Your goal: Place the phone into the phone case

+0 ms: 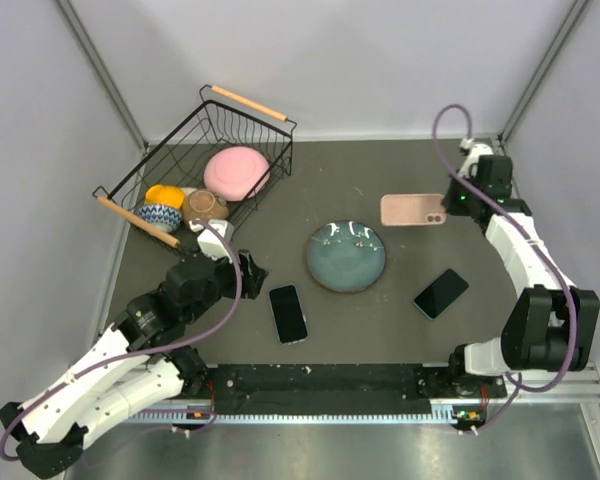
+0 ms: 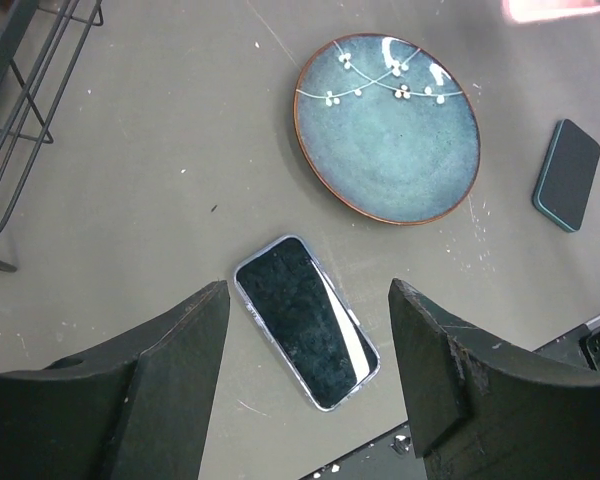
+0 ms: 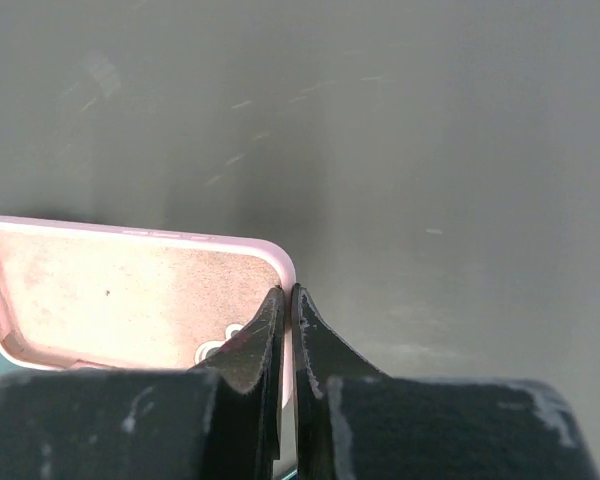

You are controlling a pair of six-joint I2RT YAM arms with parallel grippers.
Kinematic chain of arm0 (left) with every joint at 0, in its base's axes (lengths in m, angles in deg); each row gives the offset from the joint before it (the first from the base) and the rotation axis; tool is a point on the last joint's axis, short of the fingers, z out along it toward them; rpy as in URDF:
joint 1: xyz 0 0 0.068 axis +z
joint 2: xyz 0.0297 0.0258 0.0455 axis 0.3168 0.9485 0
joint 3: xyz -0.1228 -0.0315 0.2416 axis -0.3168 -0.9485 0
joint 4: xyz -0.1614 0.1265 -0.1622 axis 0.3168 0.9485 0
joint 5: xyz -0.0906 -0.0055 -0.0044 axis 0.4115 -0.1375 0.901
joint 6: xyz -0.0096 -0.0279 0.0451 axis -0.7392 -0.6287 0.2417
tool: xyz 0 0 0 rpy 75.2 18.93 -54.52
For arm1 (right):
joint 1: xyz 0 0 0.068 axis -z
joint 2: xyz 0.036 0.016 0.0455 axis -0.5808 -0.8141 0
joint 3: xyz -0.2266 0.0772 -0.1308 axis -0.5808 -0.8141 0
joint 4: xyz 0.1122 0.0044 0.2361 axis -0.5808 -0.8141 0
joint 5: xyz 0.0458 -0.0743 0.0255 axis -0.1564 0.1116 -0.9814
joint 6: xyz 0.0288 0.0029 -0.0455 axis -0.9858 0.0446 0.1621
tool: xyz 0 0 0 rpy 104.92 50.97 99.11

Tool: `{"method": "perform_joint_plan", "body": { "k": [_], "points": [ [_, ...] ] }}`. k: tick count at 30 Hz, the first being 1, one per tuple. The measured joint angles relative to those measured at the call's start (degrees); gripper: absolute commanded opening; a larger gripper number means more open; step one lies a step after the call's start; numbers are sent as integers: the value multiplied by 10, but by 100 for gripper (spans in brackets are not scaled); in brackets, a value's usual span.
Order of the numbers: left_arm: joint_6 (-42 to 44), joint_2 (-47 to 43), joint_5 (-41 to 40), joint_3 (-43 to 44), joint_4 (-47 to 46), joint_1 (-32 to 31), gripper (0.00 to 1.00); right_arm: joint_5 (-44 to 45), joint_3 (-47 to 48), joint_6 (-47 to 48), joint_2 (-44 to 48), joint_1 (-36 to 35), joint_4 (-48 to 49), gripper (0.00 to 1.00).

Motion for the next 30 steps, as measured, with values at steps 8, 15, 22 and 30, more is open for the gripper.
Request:
{"method": "perform_joint_plan", "body": {
  "k": [8,15,22,30],
  "points": [
    [5,-20,0,0,14,0,70,-176,-80,221,85,-184,-13,0],
    [4,-69,-12,-6,27,0,71,-261,-114,380,103,-321,-53,0],
    [2,-91,-36,-7,45,0,71,-250,-132,455,92,-435,-88,0],
    [0,-102,-45,-7,50,0,72,-210,-148,467,24,-478,-90,0]
  ]
}}
